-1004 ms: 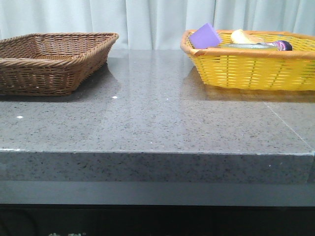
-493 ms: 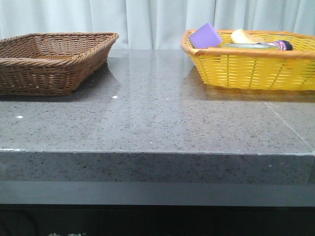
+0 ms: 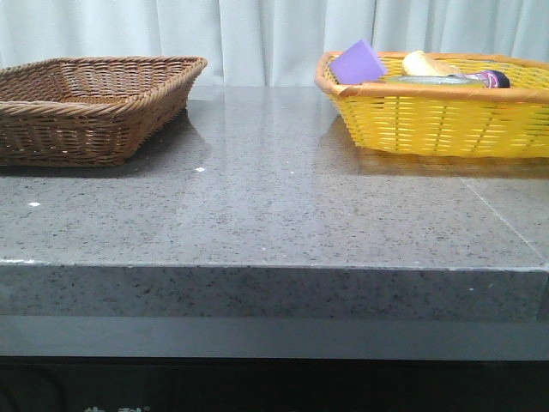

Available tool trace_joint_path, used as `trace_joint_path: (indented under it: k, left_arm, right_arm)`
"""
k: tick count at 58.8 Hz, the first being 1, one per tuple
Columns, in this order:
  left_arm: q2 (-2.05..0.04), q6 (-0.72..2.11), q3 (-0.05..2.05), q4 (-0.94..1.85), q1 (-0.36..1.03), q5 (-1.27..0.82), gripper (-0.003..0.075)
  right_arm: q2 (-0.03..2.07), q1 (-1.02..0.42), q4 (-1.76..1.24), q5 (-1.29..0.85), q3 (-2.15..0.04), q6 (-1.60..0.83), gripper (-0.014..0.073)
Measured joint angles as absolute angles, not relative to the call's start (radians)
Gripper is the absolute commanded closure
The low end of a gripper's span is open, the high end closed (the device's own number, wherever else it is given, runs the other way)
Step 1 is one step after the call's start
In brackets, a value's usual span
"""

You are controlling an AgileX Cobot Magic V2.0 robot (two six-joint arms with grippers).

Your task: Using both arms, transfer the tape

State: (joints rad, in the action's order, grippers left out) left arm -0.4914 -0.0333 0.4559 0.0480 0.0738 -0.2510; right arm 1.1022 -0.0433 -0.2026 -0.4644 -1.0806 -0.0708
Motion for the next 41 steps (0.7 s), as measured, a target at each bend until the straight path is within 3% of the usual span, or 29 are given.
trace_joint_path:
  k: [25,41]
  left_arm:
    - [-0.491,-0.033,0.456,0.048,0.074,-0.251,0.0229]
    - [-0.491,-0.033,0.456,0.048,0.074,-0.251,0.0229]
  right_arm:
    - [1.634,0.005,-0.158,-0.692,-1.568,0.040,0.0047]
    - [1.870,0.005,-0.051,-0.780,-1.762,0.121,0.0055]
